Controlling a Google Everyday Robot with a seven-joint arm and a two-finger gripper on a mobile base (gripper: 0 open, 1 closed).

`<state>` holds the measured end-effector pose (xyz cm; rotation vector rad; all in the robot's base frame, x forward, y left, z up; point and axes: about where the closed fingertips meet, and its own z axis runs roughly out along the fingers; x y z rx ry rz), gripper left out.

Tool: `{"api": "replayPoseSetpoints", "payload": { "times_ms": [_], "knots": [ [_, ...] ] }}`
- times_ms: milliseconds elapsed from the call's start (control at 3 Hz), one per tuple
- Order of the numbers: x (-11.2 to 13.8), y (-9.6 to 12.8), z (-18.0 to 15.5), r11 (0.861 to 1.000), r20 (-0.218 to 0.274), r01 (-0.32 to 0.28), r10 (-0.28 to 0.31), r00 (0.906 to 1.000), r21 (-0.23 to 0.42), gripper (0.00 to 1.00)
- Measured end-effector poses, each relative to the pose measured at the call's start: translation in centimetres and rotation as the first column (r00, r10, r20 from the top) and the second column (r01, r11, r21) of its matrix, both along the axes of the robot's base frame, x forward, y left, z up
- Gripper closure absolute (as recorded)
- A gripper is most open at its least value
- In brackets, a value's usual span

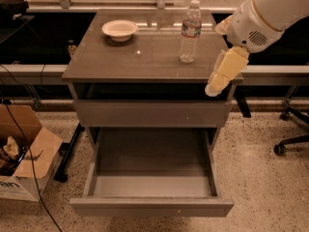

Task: Place water bottle into middle drawer

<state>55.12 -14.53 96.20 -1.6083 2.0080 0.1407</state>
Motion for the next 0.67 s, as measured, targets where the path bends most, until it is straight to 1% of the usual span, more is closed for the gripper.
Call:
{"api": "replayPoseSetpoints", "payload": {
  "times_ms": [333, 667],
  "knots": [
    [0.2, 0.1, -0.6, 0.999, 0.002, 0.031, -0.031, 0.9995, 0.039, 0.00],
    [1.9, 0.9, -1.4, 0.990, 0.042, 0.083, -0.088, 0.9952, 0.118, 0.00]
  ]
}}
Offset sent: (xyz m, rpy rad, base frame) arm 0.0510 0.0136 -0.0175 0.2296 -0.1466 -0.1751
